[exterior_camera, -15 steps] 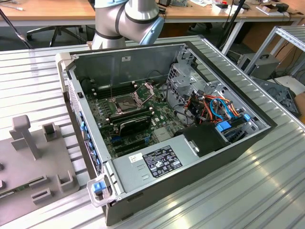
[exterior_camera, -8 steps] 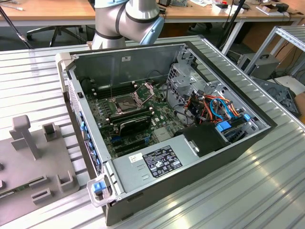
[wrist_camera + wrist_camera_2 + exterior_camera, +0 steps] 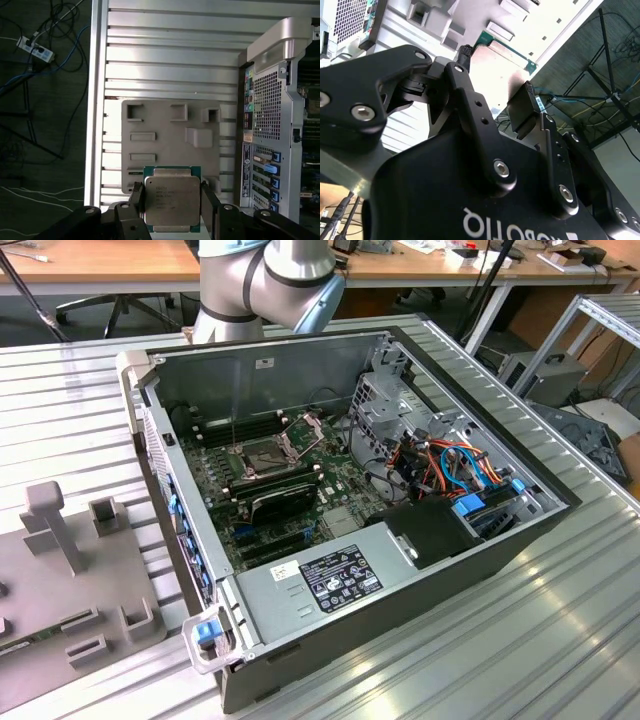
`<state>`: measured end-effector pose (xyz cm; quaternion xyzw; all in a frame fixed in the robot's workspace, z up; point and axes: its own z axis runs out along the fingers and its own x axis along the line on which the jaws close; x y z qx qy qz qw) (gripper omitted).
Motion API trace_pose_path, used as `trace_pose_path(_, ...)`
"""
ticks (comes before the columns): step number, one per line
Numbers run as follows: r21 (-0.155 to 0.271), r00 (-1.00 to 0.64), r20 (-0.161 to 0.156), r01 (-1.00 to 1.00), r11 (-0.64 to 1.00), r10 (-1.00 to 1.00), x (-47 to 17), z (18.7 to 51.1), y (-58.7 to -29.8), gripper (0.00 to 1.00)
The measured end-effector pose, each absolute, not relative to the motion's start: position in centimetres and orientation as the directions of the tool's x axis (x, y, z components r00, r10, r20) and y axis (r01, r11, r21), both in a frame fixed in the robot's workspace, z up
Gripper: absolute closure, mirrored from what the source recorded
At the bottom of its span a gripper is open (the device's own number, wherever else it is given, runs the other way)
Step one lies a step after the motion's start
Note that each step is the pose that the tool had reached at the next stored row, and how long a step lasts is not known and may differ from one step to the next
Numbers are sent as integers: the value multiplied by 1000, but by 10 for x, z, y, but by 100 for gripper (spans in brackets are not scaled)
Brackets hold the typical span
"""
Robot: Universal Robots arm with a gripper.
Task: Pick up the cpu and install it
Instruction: 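Pick up the cpu and move it towards the insertion slot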
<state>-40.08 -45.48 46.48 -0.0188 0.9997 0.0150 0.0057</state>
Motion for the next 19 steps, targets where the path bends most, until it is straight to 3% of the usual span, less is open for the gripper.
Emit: trace_pose_path(19, 30, -999, -7, -38, 999, -37, -369, 463, -455, 45)
